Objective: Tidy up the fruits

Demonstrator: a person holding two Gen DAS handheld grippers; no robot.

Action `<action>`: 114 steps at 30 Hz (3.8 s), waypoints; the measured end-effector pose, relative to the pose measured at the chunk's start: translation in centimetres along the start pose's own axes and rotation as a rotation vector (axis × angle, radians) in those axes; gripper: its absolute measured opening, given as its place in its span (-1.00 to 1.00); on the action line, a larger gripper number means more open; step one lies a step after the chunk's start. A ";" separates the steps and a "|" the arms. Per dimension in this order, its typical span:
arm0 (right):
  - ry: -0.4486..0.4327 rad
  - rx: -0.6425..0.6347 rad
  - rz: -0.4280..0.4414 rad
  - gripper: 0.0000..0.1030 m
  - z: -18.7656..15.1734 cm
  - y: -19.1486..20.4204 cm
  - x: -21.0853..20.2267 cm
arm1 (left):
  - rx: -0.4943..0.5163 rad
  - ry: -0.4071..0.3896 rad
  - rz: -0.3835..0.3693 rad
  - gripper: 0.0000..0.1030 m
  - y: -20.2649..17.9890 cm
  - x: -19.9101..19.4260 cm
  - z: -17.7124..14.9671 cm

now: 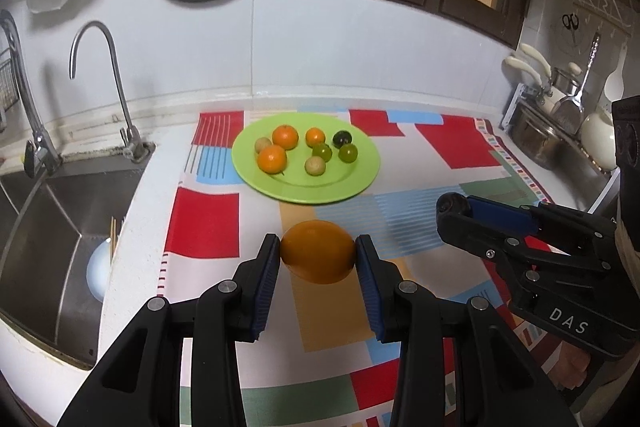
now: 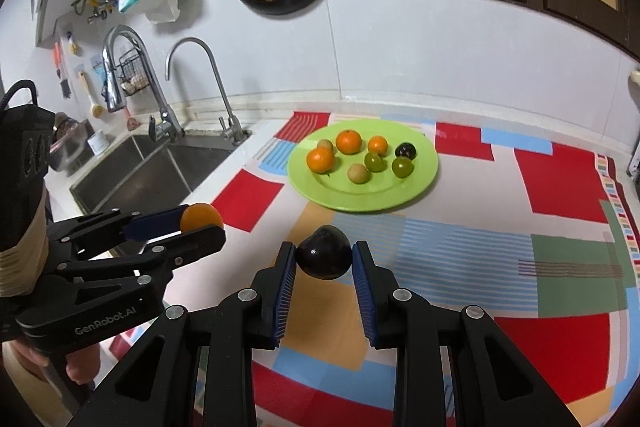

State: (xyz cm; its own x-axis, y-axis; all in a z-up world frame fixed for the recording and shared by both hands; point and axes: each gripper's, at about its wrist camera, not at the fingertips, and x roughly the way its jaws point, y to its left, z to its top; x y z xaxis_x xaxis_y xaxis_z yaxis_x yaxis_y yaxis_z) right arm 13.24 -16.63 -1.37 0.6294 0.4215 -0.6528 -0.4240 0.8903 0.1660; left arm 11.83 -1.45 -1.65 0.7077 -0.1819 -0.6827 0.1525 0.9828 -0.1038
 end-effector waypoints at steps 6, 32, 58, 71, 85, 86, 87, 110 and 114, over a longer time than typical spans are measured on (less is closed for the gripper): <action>-0.045 -0.010 -0.006 -0.42 0.6 0.1 -1.4 | 0.028 -0.044 0.013 -0.26 -0.6 -1.2 0.9; -0.187 -0.050 -0.056 -0.42 7.8 -2.0 -0.6 | 0.032 -0.146 0.032 -0.26 0.5 1.1 8.1; -0.042 0.002 -0.030 -0.42 10.4 -6.4 11.1 | 0.011 0.009 0.005 -0.26 2.9 13.5 10.8; 0.014 0.014 -0.023 -0.41 10.6 -7.9 15.3 | 0.010 0.073 0.002 -0.26 3.6 17.5 10.5; 0.026 0.050 -0.031 -0.26 10.2 -9.5 16.7 | 0.019 0.039 0.060 0.04 3.4 17.1 10.8; 0.022 0.049 -0.034 -0.26 10.1 -9.5 16.4 | 0.019 0.032 0.065 0.05 3.3 16.6 10.7; 0.017 0.047 -0.037 -0.26 10.1 -9.4 16.1 | 0.021 0.023 0.073 0.07 3.2 16.1 10.7; -0.156 0.018 -0.174 0.16 5.7 -4.7 1.5 | 0.021 -0.150 0.194 0.65 0.2 1.3 6.1; -0.172 0.013 -0.192 0.24 4.5 -3.5 -1.2 | 0.015 -0.160 0.193 0.71 -0.3 -1.3 4.8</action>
State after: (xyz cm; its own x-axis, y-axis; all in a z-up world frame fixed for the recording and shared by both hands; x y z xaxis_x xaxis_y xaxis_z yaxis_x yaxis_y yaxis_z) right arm 16.88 -19.45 2.20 0.7995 0.2664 -0.5384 -0.2782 0.9586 0.0613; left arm 14.18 -1.68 2.75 0.8248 0.0054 -0.5654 0.0133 0.9995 0.0289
